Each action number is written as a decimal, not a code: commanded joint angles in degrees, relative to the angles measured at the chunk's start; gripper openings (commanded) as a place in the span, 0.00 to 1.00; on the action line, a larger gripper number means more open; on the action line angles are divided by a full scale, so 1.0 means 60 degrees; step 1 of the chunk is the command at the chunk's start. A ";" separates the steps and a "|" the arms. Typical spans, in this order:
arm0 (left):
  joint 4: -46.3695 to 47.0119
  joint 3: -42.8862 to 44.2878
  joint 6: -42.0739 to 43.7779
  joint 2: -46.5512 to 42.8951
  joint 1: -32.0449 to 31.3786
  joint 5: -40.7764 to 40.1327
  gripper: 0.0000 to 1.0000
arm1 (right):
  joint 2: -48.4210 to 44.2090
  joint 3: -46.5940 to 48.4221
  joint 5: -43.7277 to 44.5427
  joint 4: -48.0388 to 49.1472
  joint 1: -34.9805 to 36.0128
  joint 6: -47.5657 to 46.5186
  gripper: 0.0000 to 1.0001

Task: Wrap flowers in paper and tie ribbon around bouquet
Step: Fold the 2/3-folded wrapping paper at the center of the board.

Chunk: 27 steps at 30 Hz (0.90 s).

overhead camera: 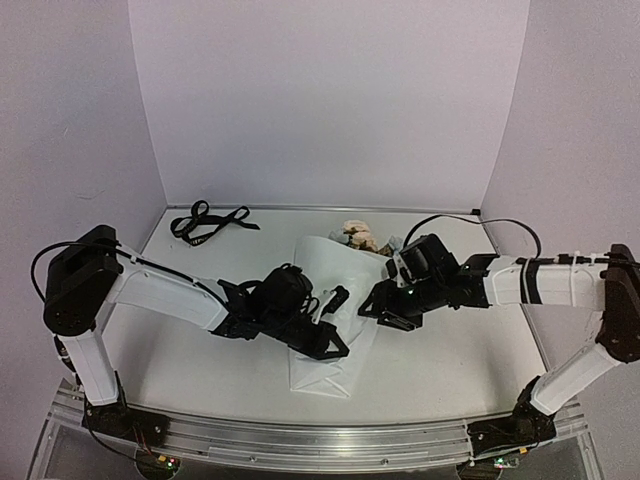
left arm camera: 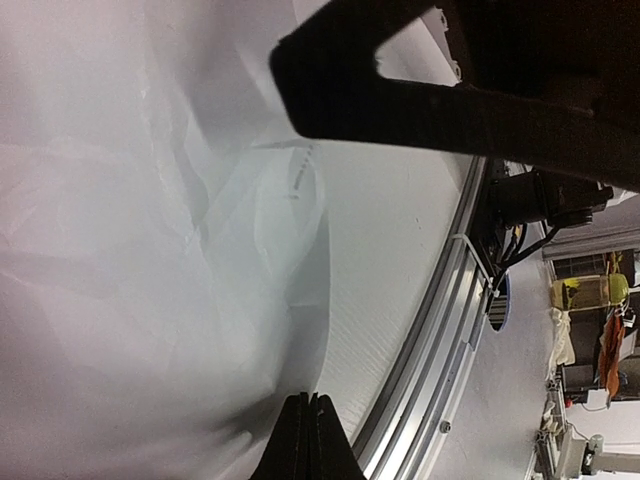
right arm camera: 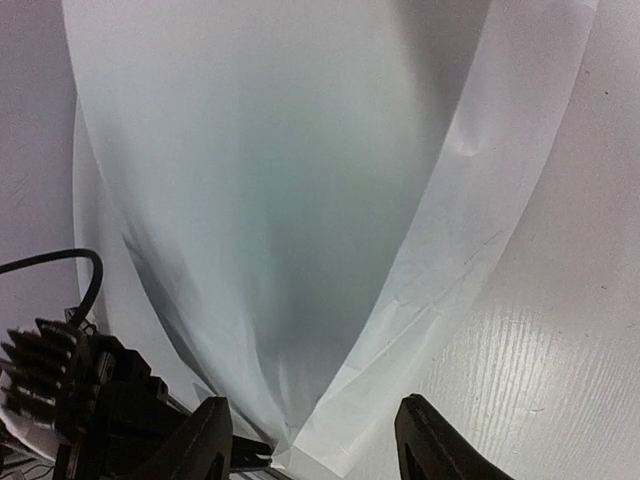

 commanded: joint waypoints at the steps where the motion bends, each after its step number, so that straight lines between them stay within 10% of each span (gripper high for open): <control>1: 0.0050 0.0375 0.0251 0.0040 -0.0024 0.0203 0.00 | 0.0595 0.0580 -0.0200 0.0386 -0.0241 0.0283 0.51; 16: -0.0084 0.0446 0.0391 0.0032 -0.0027 0.0410 0.01 | 0.1154 0.0789 -0.0125 0.0756 -0.0400 0.0450 0.07; 27: -0.0956 -0.0067 0.0778 -0.2033 -0.0024 -0.0599 0.51 | 0.1475 0.0673 -0.0085 0.0742 -0.0499 -0.0132 0.00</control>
